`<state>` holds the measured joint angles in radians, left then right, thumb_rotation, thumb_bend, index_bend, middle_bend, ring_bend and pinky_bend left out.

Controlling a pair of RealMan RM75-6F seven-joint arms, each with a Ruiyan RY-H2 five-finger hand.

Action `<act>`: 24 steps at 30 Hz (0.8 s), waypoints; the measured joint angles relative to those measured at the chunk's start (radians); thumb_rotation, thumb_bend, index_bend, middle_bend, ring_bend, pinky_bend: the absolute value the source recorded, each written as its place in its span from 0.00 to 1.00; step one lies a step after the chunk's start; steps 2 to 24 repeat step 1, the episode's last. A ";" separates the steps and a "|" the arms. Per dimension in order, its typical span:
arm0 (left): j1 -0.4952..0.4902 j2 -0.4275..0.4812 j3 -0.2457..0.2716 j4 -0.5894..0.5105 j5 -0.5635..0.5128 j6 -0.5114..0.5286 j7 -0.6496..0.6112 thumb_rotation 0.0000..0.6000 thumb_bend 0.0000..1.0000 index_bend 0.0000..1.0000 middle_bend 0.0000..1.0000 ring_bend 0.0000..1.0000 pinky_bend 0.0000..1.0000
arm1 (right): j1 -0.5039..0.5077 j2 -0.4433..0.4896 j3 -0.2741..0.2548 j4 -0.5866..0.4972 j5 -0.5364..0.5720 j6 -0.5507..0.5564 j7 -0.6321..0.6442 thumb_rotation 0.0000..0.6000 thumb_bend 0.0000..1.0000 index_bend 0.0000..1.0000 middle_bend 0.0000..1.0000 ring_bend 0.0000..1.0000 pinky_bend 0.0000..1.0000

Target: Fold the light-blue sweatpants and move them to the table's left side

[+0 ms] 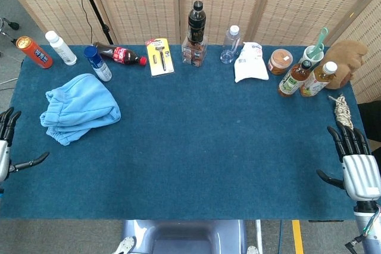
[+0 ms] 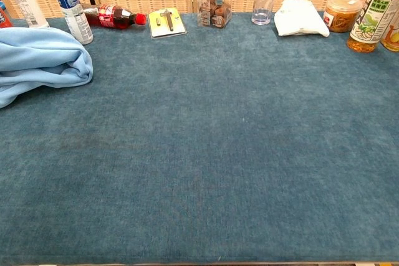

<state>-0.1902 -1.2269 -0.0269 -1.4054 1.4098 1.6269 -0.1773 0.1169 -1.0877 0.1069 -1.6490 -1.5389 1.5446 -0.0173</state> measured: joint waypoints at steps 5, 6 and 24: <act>0.015 0.004 0.007 -0.013 0.002 0.015 0.006 0.53 0.02 0.00 0.00 0.00 0.00 | -0.003 0.001 0.002 -0.001 0.002 0.005 -0.015 1.00 0.00 0.00 0.00 0.00 0.00; 0.015 0.004 0.007 -0.013 0.002 0.015 0.006 0.53 0.02 0.00 0.00 0.00 0.00 | -0.003 0.001 0.002 -0.001 0.002 0.005 -0.015 1.00 0.00 0.00 0.00 0.00 0.00; 0.015 0.004 0.007 -0.013 0.002 0.015 0.006 0.53 0.02 0.00 0.00 0.00 0.00 | -0.003 0.001 0.002 -0.001 0.002 0.005 -0.015 1.00 0.00 0.00 0.00 0.00 0.00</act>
